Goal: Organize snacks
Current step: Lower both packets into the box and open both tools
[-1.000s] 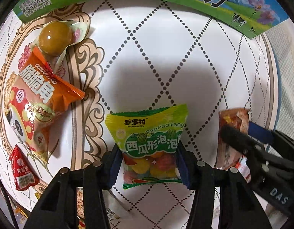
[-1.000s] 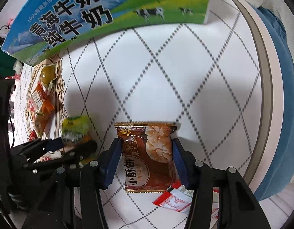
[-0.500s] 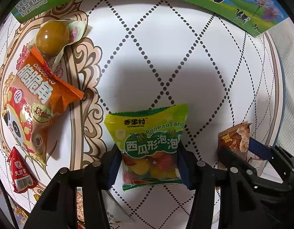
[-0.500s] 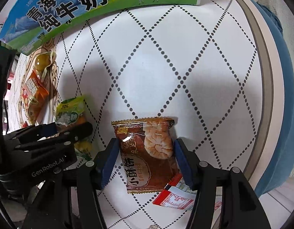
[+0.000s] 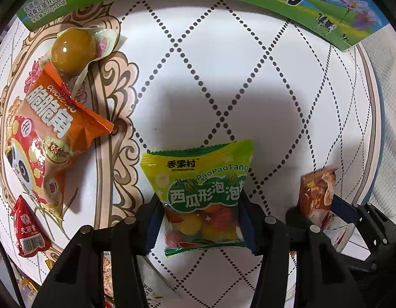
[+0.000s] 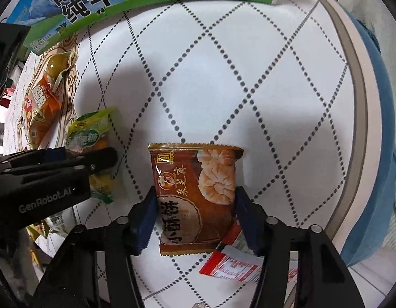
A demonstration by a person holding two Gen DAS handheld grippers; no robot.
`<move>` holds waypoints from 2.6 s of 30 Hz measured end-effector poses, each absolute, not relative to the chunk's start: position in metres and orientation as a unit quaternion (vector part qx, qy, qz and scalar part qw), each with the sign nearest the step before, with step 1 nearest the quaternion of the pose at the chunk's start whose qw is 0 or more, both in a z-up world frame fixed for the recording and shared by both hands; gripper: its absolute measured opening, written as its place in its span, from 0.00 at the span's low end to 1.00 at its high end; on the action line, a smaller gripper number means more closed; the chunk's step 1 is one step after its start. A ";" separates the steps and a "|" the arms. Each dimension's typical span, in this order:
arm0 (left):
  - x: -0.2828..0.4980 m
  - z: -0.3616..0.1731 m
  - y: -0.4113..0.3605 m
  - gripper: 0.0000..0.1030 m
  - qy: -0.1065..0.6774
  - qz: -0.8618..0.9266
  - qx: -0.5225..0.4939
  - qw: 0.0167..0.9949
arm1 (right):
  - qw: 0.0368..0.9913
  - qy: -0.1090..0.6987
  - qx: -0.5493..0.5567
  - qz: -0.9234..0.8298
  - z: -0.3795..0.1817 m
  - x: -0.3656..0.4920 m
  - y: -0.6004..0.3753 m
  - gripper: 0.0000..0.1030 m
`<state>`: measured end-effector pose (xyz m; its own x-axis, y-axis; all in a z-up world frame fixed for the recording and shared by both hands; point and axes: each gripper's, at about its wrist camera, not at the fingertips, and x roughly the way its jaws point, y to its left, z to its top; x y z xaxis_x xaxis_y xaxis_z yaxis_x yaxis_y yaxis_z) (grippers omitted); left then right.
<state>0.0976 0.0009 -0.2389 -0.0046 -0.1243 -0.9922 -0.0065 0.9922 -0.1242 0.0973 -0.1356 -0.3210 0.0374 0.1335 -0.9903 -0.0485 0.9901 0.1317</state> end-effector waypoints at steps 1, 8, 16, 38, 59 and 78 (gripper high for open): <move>0.098 -0.236 0.000 0.47 0.707 -0.042 -0.046 0.705 | 0.721 0.689 0.034 0.063 -0.319 0.096 -0.136 0.57; 0.093 -0.208 0.000 0.47 0.698 -0.054 -0.054 0.712 | 0.741 0.664 0.061 0.072 -0.286 0.095 -0.149 0.57; 0.118 -0.109 0.010 0.47 0.637 -0.097 -0.106 0.758 | 0.784 0.603 0.095 0.108 -0.194 0.126 -0.165 0.57; 0.341 -0.110 -0.002 0.47 0.699 -0.127 -0.158 0.686 | 0.783 0.613 0.047 0.097 -0.169 0.351 -0.154 0.57; 0.316 -0.087 0.030 0.89 0.663 -0.059 -0.102 0.739 | 0.757 0.649 0.051 0.064 -0.189 0.353 -0.161 0.96; 0.235 -0.036 0.057 0.89 0.552 0.015 -0.042 0.832 | 0.831 0.555 0.026 0.040 -0.135 0.293 -0.145 0.96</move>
<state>0.2354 0.0574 -0.0356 0.3895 -0.0213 -0.9208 -0.0708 0.9961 -0.0530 0.2926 -0.1446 -0.1347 0.3810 0.0950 -0.9197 -0.0370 0.9955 0.0875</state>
